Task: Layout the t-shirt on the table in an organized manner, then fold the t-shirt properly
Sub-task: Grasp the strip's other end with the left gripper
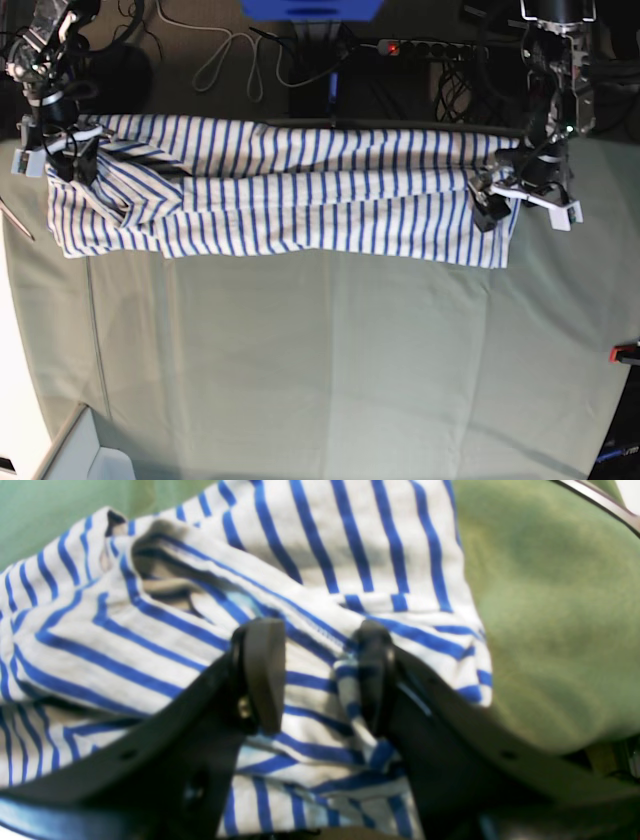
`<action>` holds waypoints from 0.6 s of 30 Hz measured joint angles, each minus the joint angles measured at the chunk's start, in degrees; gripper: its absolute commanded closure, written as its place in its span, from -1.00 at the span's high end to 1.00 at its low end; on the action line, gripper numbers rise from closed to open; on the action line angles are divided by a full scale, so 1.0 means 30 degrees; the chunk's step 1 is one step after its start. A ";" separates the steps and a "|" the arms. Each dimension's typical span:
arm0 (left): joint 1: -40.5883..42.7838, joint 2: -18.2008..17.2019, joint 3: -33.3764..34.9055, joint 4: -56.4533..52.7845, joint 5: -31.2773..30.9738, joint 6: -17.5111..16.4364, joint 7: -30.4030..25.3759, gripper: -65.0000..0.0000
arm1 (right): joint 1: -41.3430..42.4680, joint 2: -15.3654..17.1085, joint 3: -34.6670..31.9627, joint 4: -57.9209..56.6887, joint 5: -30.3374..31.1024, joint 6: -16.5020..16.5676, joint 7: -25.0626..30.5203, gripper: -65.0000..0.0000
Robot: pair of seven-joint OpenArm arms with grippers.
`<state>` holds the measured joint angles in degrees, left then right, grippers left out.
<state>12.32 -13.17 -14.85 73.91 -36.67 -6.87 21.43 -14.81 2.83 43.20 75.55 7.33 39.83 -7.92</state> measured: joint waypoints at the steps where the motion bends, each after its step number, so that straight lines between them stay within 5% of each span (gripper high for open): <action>1: 0.0007 0.0007 0.0022 -0.0007 -0.0058 0.0000 0.0066 0.50 | 0.0000 0.0007 0.0000 0.0022 0.0000 0.0000 -0.0007 -0.22; 5: 0.0044 0.0036 0.0022 -0.0095 -0.0204 0.0000 0.0386 -0.19 | -0.0007 0.0000 0.0007 0.0022 -0.0007 0.0000 -0.0015 -0.22; 11: 0.0073 0.0168 0.0022 -0.0102 -0.0248 0.0007 0.0794 -0.92 | -0.0007 0.0000 0.0007 0.0022 0.0000 0.0000 -0.0015 -0.22; 18: -0.0430 0.0270 -0.1596 -0.0102 -0.0364 -0.0109 0.1231 -1.00 | 0.0852 0.0175 0.0000 0.0029 -0.0015 0.0044 -0.0153 -0.22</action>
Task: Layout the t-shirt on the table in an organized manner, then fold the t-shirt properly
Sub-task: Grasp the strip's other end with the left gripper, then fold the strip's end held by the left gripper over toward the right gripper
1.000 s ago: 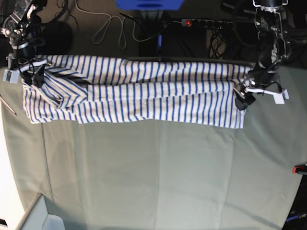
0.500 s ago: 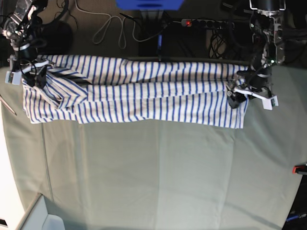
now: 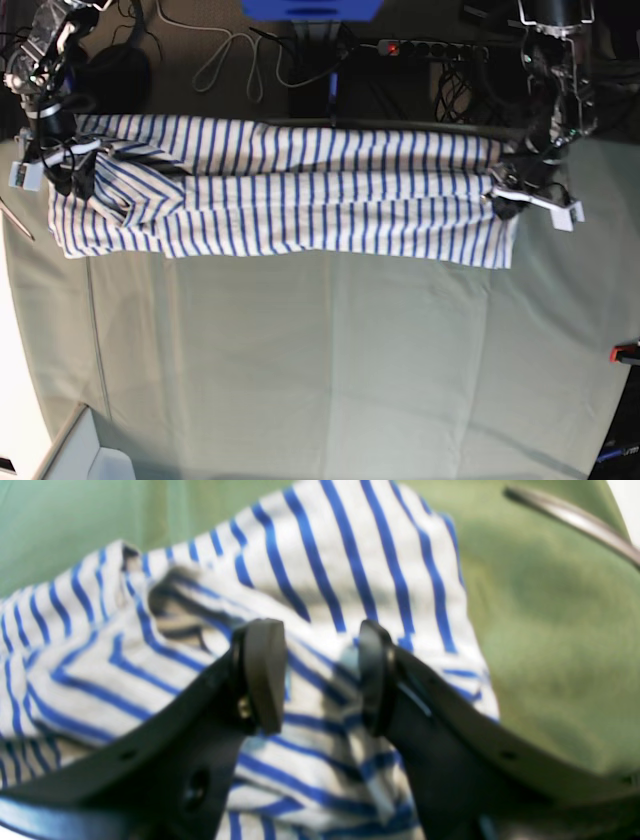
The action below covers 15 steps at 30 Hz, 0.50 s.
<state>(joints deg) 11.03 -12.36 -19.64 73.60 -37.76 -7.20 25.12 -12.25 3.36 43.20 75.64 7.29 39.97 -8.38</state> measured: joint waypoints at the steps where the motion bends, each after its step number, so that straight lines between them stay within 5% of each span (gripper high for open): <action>1: -0.0131 0.0007 -0.0379 0.0000 -0.0015 -0.0036 0.0000 -1.00 | 0.0080 0.0160 0.0000 0.0000 -0.0007 -0.0029 -0.0102 -0.22; 6: -0.0634 -0.0044 -0.1858 0.0000 0.0044 0.0109 -0.0022 -1.00 | 0.0262 0.0386 0.0036 0.0823 -0.0168 -0.0036 -0.0087 -0.21; 15: -0.0867 -0.0007 -0.3067 0.0000 0.0073 0.0109 0.0058 -1.00 | -0.0437 -0.1239 -0.2331 0.3738 -0.0058 -0.0073 -0.0044 -0.22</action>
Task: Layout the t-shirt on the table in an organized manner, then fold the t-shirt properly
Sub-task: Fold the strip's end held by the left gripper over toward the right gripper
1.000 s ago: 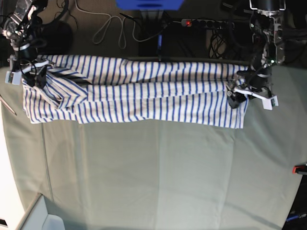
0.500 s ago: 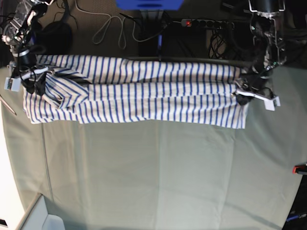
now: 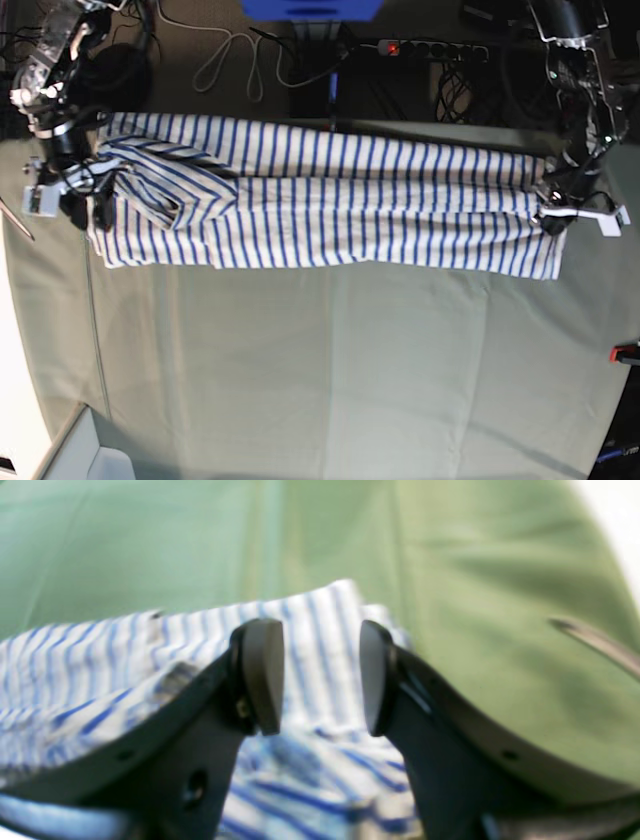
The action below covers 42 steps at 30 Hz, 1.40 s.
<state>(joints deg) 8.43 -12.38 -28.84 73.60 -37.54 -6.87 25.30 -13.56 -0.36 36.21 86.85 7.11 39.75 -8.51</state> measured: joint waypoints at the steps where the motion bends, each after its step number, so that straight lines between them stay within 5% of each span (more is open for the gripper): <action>1: 0.0000 0.0000 -0.0007 0.0000 0.0000 -0.0007 0.0015 -1.00 | -0.0262 -0.0109 -0.0386 0.0131 0.0007 0.0022 -0.0007 -0.22; 15: 0.1537 0.0291 -0.0131 0.5719 -0.0007 0.0219 -0.0117 -1.00 | -0.0452 -0.0219 -0.2499 -0.2929 -0.0073 0.0029 0.0051 -0.22; 29: 0.2521 0.1297 0.7803 0.7672 0.0299 0.0393 -0.0277 -1.00 | -0.0423 -0.0197 -0.2470 -0.2856 -0.0066 0.0029 0.0124 -0.22; 35: 0.1821 0.2069 1.1176 0.7504 0.2477 0.3235 -0.0437 -1.00 | -0.0517 -0.0197 -0.2463 -0.2455 -0.0080 0.0029 0.0015 -0.22; 42: 0.0750 0.3126 1.3937 0.7118 0.3738 0.3388 -0.0255 -1.00 | -0.0794 -0.0189 -0.2463 -0.1406 -0.0073 0.0029 0.0044 -0.22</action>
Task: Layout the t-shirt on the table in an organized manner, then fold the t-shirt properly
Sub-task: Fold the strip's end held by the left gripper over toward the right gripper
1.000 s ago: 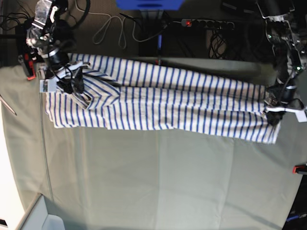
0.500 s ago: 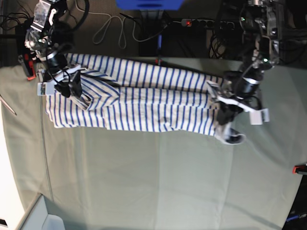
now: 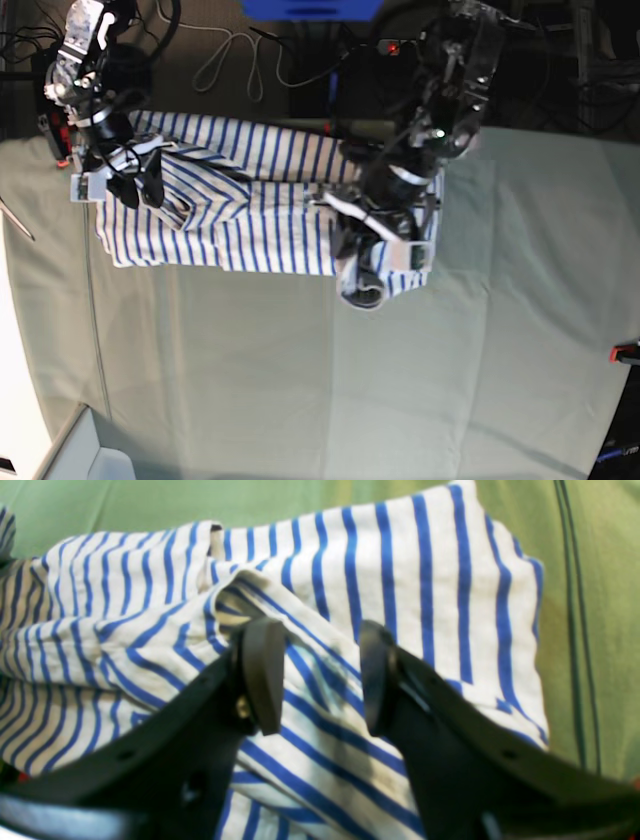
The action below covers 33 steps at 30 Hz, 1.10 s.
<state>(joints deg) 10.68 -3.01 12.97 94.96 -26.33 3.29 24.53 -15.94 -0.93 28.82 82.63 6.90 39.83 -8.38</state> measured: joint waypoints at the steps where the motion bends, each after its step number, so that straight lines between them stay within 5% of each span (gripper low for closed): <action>1: -0.0197 0.0000 0.0423 -0.0189 0.0175 0.0000 -0.0051 -1.00 | 0.0007 0.0000 0.0000 0.0000 0.0000 0.0000 -0.0007 -0.22; 13: -0.0692 0.0095 0.2965 -0.1552 0.0284 0.0066 -0.0102 -1.00 | -0.0335 0.0000 0.0015 0.0000 -0.0007 0.0000 0.0000 -0.22; 26: -0.1144 0.0597 0.2965 -0.1574 0.0262 0.0051 -0.0109 -0.99 | -0.0364 -0.0007 0.0015 0.0007 0.0000 0.0000 0.0000 -0.22; 33: -0.1071 0.0568 0.4058 -0.1515 0.0182 -0.0022 0.0044 -0.31 | -0.0357 -0.0007 0.0007 0.0007 0.0000 0.0000 0.0000 -0.22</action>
<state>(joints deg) 7.46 -1.30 25.15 90.41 -25.78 3.22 24.67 -17.02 -0.95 28.84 82.65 6.90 39.83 -8.38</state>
